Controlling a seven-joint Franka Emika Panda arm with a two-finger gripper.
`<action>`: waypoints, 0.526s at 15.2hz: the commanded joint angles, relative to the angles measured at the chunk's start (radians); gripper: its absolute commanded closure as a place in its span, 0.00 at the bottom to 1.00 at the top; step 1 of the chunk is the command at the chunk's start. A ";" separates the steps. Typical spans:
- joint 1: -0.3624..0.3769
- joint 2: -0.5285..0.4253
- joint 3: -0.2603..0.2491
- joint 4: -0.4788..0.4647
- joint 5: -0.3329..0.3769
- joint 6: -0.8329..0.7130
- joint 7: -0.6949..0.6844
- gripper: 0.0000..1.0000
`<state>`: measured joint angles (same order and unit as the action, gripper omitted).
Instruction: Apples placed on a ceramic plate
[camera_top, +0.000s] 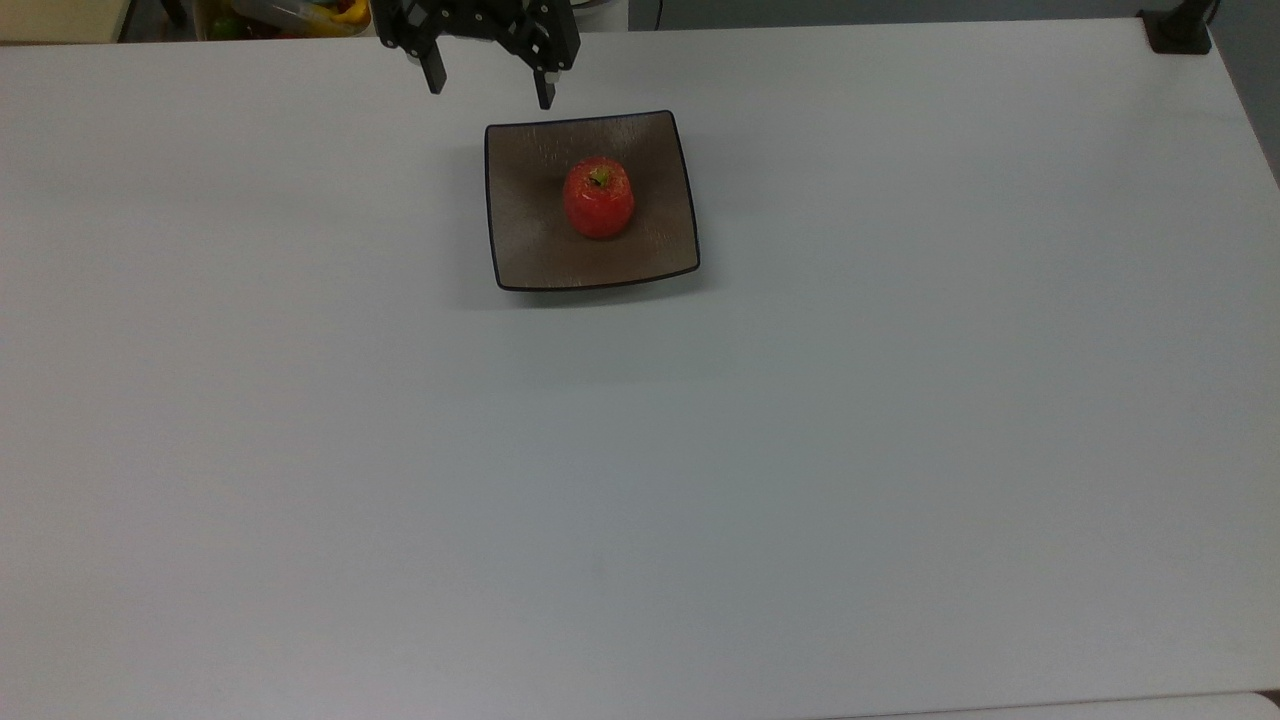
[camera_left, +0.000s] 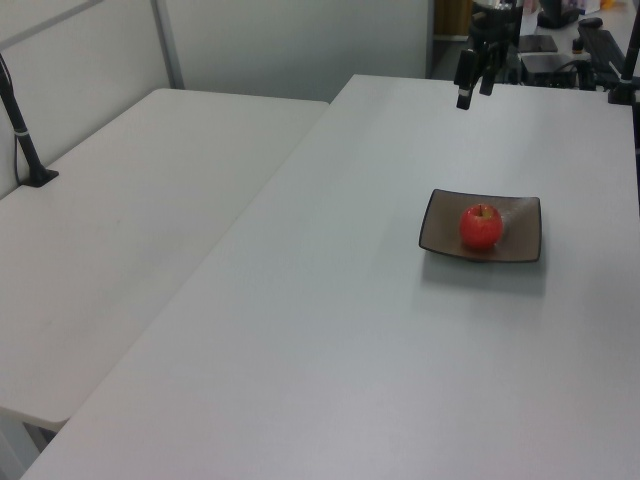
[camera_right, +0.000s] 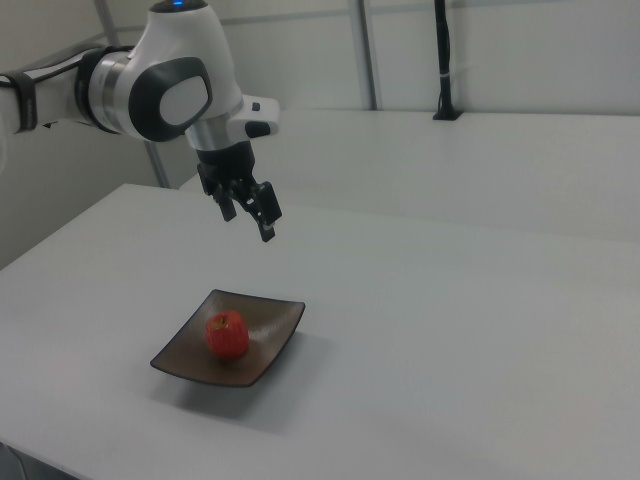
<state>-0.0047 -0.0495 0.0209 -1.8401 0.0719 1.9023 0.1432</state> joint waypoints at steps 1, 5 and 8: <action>0.022 0.002 -0.012 -0.008 0.020 -0.017 -0.047 0.00; 0.028 0.007 -0.001 -0.014 -0.003 -0.025 -0.060 0.00; 0.037 0.008 -0.001 -0.014 -0.035 -0.028 -0.071 0.00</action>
<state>0.0158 -0.0360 0.0254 -1.8480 0.0652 1.8954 0.0981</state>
